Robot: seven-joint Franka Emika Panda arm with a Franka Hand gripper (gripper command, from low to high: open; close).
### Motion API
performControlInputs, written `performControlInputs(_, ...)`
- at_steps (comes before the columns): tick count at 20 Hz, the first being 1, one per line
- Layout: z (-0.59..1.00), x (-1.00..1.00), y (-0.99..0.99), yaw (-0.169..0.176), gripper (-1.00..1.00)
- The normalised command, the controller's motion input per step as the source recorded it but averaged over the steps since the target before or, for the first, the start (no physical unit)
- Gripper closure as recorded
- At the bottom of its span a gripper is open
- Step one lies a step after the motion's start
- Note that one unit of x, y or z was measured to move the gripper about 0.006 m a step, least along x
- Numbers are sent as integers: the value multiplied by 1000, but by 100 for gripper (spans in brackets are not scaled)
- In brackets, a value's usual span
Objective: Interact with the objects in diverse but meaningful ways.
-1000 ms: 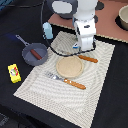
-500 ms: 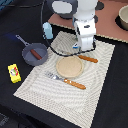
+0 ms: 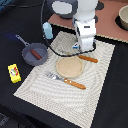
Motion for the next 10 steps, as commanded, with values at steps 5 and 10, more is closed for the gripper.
performControlInputs(5, 149, 55, 77, 26, 100)
performControlInputs(10, 1000, -43, 106, -37, 100)
